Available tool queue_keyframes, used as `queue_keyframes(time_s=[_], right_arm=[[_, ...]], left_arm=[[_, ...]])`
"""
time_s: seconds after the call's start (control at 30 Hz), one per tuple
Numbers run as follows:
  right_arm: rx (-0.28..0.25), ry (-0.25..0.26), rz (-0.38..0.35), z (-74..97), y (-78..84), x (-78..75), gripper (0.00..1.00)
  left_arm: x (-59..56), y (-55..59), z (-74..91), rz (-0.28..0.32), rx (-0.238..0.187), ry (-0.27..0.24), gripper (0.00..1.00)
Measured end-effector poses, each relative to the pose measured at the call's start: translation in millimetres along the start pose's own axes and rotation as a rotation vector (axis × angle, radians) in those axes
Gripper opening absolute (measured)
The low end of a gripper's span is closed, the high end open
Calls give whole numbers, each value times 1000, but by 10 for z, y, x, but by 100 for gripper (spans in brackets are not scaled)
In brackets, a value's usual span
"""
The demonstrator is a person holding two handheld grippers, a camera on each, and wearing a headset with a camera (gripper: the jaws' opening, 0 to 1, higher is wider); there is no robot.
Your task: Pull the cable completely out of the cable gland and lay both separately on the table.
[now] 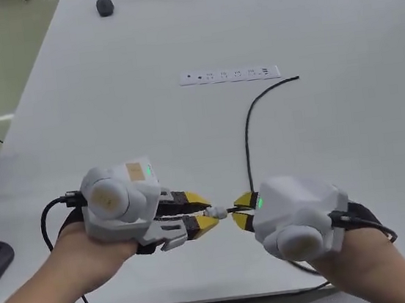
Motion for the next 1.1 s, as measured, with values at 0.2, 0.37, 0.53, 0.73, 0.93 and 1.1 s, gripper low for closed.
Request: queue_keyframes(time_s=[0.2,0.37,0.53,0.73,0.93,1.1], right_arm=[[16,9,-78,11,127,-33,1],[39,30,-120,29,260,-76,0],[58,46,-198,14,395,-128,0],[82,52,-305,-31,543,-168,0],[113,42,-367,-103,687,-150,0],[122,36,-405,-126,752,-137,0]], left_arm=[[-15,-6,-4,2,0,4,15],[-24,-4,3,5,-1,8,15],[-27,-23,4,8,-10,9,15],[-35,-35,-6,8,-17,8,15],[-39,-26,-5,6,-12,4,15],[-38,-16,-1,4,-8,3,15]])
Point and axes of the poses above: the centre of the closed fingertips' face, and the gripper's own axes: z roughly backward along the fingers, x roughly to its left, y roughly out of its underside, the point moved 7 cm from there along z, roughly backward along the fingers, and after that the axes turned 1 degree about -x, right-handed, at the moved point
